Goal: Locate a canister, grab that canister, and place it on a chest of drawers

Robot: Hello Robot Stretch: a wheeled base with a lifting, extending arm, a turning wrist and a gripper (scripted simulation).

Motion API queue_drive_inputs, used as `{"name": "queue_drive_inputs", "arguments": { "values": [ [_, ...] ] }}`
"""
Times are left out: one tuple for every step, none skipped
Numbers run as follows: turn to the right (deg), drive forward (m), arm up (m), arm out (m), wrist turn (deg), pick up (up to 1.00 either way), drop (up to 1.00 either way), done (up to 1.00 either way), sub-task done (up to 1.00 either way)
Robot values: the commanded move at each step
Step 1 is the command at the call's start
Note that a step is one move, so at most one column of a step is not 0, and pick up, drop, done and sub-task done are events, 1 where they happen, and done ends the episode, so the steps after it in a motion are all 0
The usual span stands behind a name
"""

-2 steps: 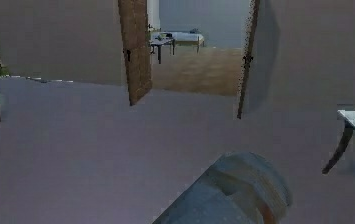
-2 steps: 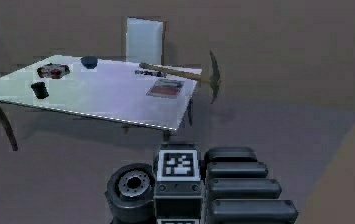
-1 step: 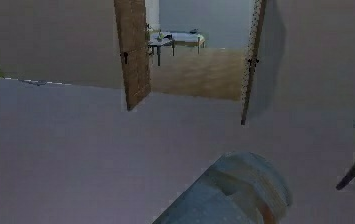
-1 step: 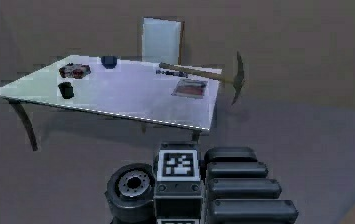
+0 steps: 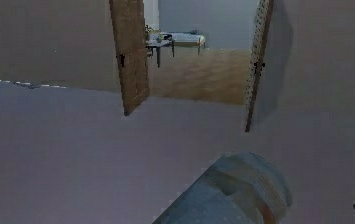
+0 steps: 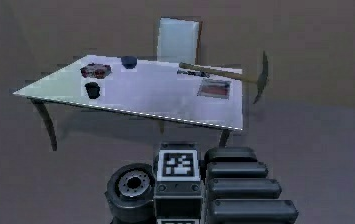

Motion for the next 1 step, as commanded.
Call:
{"name": "queue_drive_inputs", "arguments": {
  "values": [
    [6.0,0.0,0.0,0.0,0.0,0.0,0.0,0.0,0.0]
  ]
}}
